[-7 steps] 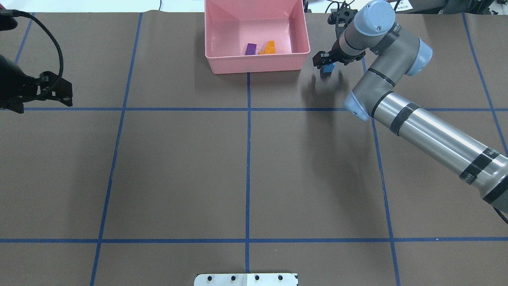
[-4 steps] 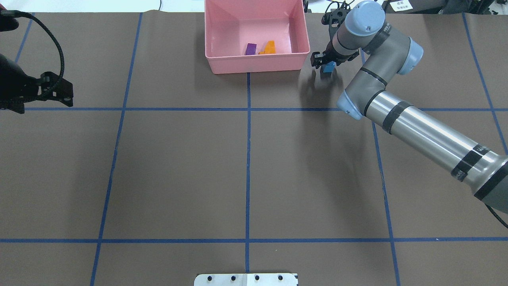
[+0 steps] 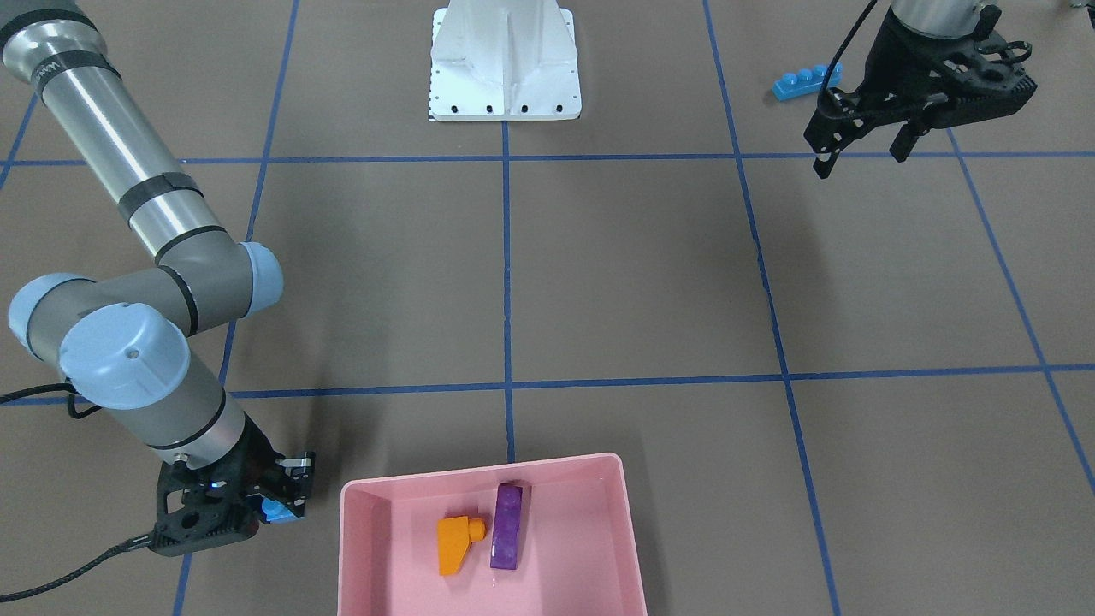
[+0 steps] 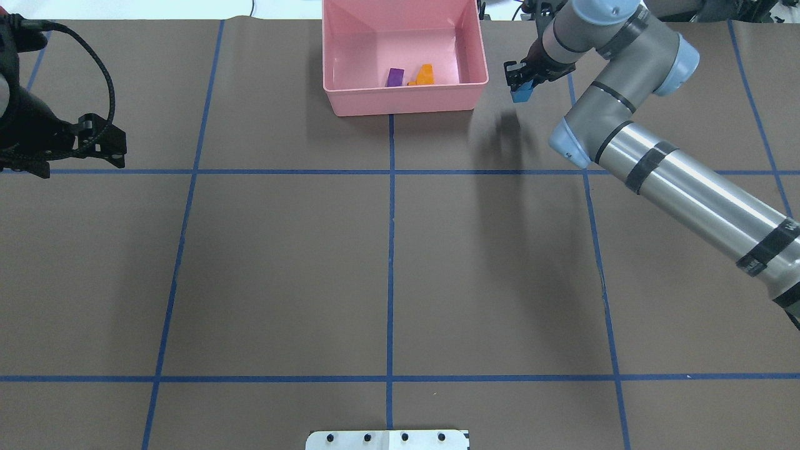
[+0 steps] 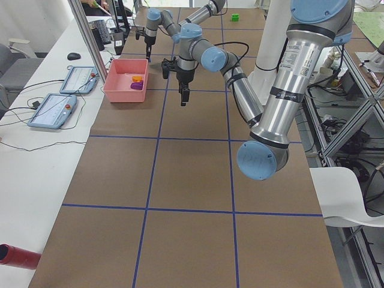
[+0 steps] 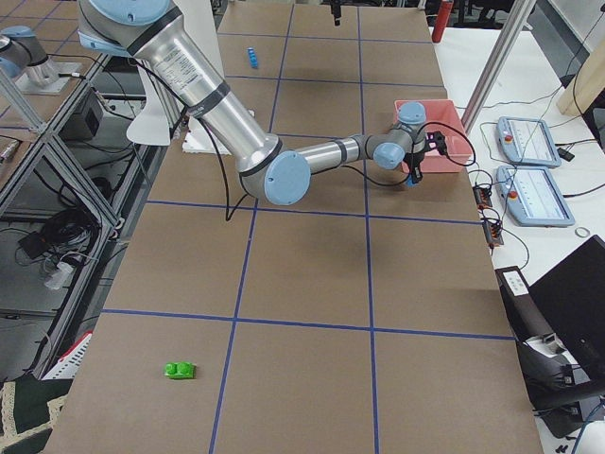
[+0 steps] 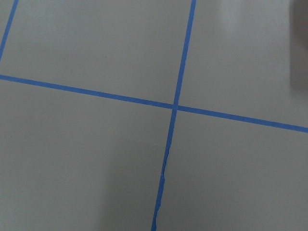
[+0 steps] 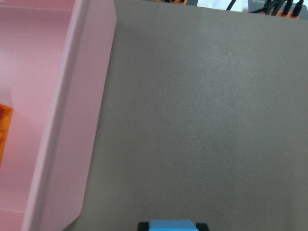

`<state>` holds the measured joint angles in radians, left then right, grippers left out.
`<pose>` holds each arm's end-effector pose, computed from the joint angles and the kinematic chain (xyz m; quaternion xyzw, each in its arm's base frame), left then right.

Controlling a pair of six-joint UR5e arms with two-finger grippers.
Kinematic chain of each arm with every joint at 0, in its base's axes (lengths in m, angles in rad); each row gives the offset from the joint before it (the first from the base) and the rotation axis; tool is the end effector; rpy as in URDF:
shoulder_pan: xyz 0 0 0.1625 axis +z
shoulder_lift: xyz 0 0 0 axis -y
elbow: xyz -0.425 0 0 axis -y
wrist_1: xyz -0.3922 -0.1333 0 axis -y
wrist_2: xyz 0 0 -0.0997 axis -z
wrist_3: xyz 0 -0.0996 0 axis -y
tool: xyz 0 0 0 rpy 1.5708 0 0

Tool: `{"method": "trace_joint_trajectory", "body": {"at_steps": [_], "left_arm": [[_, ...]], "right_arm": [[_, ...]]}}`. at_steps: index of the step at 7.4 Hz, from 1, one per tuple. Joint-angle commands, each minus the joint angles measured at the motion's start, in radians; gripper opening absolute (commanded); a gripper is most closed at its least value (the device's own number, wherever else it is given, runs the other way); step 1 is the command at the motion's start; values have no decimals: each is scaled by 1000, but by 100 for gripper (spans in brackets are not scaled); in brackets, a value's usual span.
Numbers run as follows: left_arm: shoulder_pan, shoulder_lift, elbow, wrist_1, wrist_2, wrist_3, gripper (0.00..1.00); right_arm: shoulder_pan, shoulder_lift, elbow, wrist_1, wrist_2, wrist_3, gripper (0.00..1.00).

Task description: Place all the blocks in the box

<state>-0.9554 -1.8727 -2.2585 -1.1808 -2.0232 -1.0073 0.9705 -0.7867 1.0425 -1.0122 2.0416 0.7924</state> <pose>0.2007 -0.4393 0.2582 0.0428 0.3563 -0.1163 0.9261 -0.3863 -0.7203 0.3526 0.1581 -0.4113 -0.0063 0.8977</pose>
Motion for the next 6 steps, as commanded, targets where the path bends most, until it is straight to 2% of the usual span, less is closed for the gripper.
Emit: {"method": "trace_joint_trajectory", "body": {"at_steps": [1,2,3,5,6], "left_arm": [[-5,15,4,3,-2,62,100],[-3,74,-7,0,4,119,100],[6,123,-19,-13,5,160,100],[85,266,-103,-22,3,341,100],[184,327,-124,-22,12,381,100]], "right_arm": [[95,36,204,-283,112,-2,0],[102,109,202,-361,123,13,0],[102,156,179,-391,120,43,0],[100,264,60,-370,114,151,0],[90,312,-49,-300,89,203,0]]}}
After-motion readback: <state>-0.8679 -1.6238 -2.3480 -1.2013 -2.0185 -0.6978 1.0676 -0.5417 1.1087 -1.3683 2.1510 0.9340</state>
